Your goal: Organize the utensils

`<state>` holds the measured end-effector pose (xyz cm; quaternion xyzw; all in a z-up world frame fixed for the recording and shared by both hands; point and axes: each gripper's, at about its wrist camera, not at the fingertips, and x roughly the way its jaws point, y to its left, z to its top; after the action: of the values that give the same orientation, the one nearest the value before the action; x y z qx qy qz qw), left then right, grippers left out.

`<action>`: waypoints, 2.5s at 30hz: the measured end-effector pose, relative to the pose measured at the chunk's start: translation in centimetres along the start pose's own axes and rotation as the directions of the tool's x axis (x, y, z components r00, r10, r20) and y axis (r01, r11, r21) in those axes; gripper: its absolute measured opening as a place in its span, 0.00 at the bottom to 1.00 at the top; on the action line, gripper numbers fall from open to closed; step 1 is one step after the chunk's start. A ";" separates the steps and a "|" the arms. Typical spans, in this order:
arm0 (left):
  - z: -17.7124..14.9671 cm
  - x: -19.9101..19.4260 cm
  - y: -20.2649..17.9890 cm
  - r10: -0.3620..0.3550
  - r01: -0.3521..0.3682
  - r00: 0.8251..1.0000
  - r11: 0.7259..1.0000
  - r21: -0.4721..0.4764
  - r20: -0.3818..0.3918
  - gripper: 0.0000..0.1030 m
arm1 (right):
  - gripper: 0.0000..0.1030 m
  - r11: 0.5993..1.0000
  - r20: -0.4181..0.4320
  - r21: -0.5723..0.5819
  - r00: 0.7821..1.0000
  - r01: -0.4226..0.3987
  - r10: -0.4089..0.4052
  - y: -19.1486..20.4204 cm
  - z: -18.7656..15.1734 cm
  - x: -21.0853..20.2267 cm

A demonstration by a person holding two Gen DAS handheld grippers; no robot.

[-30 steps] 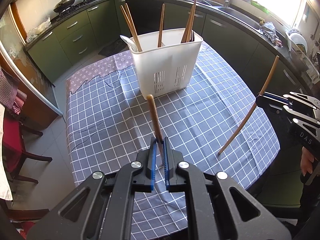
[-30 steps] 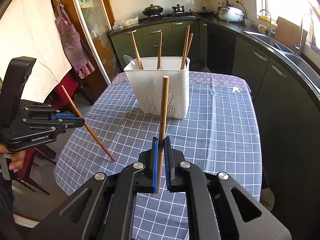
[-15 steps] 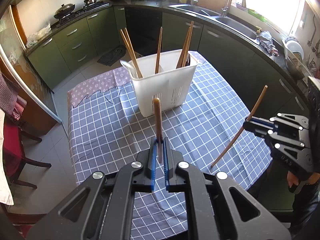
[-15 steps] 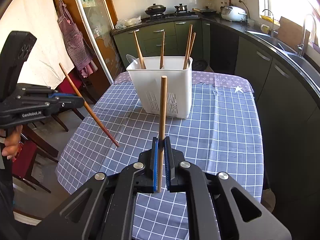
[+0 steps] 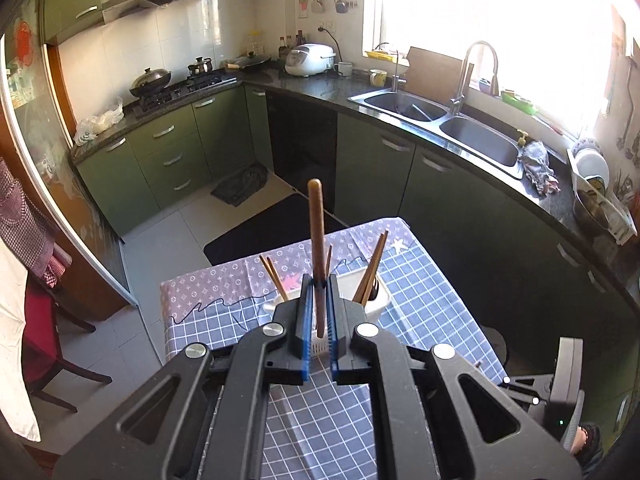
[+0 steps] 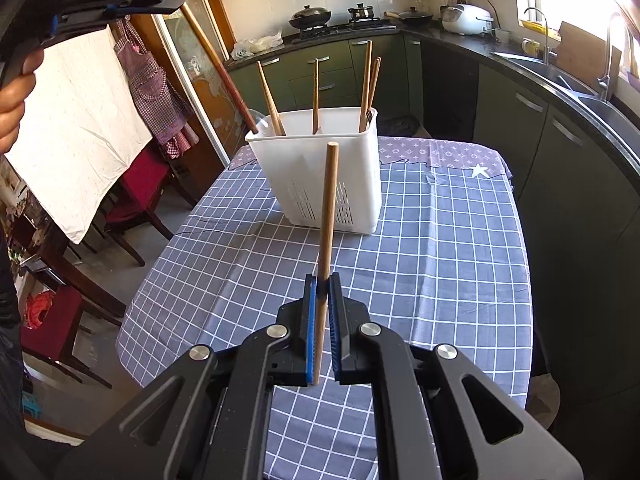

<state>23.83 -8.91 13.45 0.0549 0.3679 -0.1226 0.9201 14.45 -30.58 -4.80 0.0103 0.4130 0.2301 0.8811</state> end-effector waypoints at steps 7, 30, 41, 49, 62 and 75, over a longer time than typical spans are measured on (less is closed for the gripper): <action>0.3 5.5 -0.1 0.019 -0.020 0.998 0.999 -0.024 -0.067 0.06 | 0.07 1.000 0.001 0.004 1.000 -0.016 0.016 -0.5 -0.2 -0.2; -7.2 -0.4 2.9 -0.020 0.020 1.000 1.000 -0.008 -0.023 0.14 | 0.07 0.998 0.161 -0.013 0.985 -0.066 0.067 1.4 8.1 -6.2; -17.5 -4.2 5.5 0.115 -0.104 0.978 0.992 -0.066 0.176 0.83 | 0.07 0.999 0.352 0.029 0.936 -0.035 0.022 1.5 17.7 -7.8; -23.0 -3.5 4.2 0.140 -0.124 0.969 0.988 -0.091 0.205 0.89 | 0.07 0.998 0.280 0.039 0.958 0.052 -0.060 0.5 18.9 -1.2; -25.1 -3.2 3.4 0.181 -0.127 0.952 0.967 -0.220 0.246 0.93 | 0.12 0.996 0.158 0.006 0.983 0.090 -0.090 0.2 17.3 6.0; -26.1 -2.0 2.9 0.168 -0.115 0.959 0.966 -0.231 0.227 0.93 | 0.41 0.997 0.400 -0.034 0.915 0.073 -0.053 2.5 6.6 -6.5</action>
<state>5.91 -0.77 -3.98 -0.0343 0.2581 -0.0213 0.9653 14.70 -29.91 4.72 0.0226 0.2194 0.2045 0.9537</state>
